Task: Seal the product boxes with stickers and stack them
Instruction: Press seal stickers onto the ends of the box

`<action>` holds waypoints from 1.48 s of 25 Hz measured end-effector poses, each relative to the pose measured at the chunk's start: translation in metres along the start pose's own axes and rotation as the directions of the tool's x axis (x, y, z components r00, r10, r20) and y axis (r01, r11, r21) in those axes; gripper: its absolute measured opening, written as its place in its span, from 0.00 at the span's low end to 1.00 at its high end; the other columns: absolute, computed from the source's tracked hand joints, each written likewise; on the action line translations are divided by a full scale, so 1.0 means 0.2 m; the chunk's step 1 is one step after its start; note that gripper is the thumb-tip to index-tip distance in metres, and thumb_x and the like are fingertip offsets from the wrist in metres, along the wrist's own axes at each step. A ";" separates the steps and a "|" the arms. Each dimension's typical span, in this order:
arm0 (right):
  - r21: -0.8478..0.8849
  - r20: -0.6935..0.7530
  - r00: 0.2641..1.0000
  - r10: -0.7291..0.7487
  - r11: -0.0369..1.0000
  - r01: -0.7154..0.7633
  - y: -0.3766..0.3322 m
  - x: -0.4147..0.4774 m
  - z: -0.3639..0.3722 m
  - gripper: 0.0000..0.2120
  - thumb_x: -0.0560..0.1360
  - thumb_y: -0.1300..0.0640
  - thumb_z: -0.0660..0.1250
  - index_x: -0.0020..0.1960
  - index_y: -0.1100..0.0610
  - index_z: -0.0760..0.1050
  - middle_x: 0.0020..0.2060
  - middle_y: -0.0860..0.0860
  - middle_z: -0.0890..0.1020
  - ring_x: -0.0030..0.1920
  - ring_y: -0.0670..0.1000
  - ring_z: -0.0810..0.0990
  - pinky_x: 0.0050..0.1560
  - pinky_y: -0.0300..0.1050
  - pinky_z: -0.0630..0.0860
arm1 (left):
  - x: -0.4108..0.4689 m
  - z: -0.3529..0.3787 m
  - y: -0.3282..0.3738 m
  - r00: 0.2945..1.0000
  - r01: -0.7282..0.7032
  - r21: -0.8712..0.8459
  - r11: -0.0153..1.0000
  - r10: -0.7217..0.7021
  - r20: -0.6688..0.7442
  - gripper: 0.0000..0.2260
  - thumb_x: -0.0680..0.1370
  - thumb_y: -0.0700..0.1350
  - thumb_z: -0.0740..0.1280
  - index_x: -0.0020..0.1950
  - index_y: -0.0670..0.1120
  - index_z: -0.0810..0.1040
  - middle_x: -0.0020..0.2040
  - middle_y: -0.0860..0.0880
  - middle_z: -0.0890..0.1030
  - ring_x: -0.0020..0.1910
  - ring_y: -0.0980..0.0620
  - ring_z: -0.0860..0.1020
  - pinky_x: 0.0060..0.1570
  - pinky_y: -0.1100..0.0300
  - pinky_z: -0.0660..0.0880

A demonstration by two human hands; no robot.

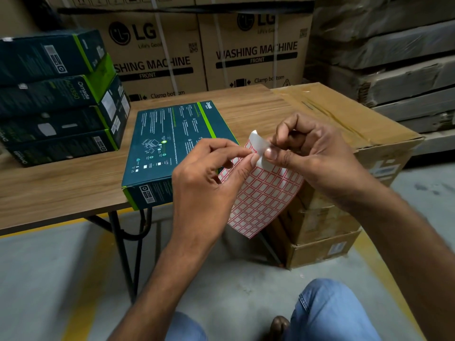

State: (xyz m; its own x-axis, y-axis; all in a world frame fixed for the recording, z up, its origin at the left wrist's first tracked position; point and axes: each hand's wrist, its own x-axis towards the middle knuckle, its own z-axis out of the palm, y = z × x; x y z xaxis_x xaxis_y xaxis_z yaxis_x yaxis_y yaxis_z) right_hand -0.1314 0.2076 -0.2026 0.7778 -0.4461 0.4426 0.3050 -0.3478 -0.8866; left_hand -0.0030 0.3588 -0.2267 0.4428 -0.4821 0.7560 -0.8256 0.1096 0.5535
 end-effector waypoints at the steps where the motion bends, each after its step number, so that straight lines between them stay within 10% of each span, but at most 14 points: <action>1: -0.008 -0.001 1.000 0.002 1.000 -0.002 0.00 0.00 0.00 0.11 0.76 0.70 0.72 0.48 0.56 0.74 0.41 0.44 0.82 0.47 0.45 0.83 0.48 0.39 0.79 | 0.00 0.00 0.00 1.000 -0.022 0.030 0.999 0.022 -0.002 0.06 0.78 0.47 0.77 0.53 0.47 0.88 0.50 0.52 0.83 0.48 0.59 0.81 0.44 0.73 0.72; 18: -0.203 -0.028 0.999 -0.041 0.979 0.034 -0.08 -0.04 0.03 0.09 0.76 0.66 0.74 0.49 0.56 0.76 0.47 0.54 0.85 0.49 0.50 0.87 0.48 0.43 0.84 | 0.00 0.01 0.01 0.988 -0.131 0.220 0.967 0.145 -0.047 0.05 0.79 0.44 0.74 0.50 0.43 0.87 0.50 0.49 0.83 0.44 0.51 0.81 0.43 0.51 0.79; 25: -0.009 -0.032 0.999 0.014 1.000 -0.014 -0.08 -0.06 0.00 0.11 0.77 0.69 0.71 0.52 0.56 0.74 0.45 0.52 0.82 0.49 0.51 0.84 0.48 0.41 0.81 | 0.00 -0.01 0.03 0.993 -0.107 0.138 0.985 0.113 -0.042 0.05 0.79 0.45 0.76 0.54 0.46 0.87 0.53 0.54 0.82 0.49 0.61 0.80 0.48 0.69 0.77; 37: 0.061 -0.028 0.997 0.075 0.995 -0.073 -0.07 -0.06 0.00 0.15 0.75 0.70 0.71 0.55 0.55 0.74 0.44 0.50 0.84 0.48 0.50 0.86 0.48 0.42 0.81 | -0.02 0.00 0.02 0.991 -0.129 0.090 0.988 0.132 -0.022 0.06 0.79 0.42 0.76 0.55 0.45 0.88 0.54 0.52 0.85 0.51 0.60 0.83 0.47 0.61 0.82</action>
State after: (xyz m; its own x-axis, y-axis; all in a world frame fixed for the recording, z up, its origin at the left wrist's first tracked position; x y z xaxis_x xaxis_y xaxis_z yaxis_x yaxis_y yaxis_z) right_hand -0.1446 0.2186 -0.1961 0.7827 -0.4937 0.3789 0.2807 -0.2634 -0.9229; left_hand -0.0081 0.3618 -0.2263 0.3379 -0.4443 0.8297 -0.9041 0.0919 0.4174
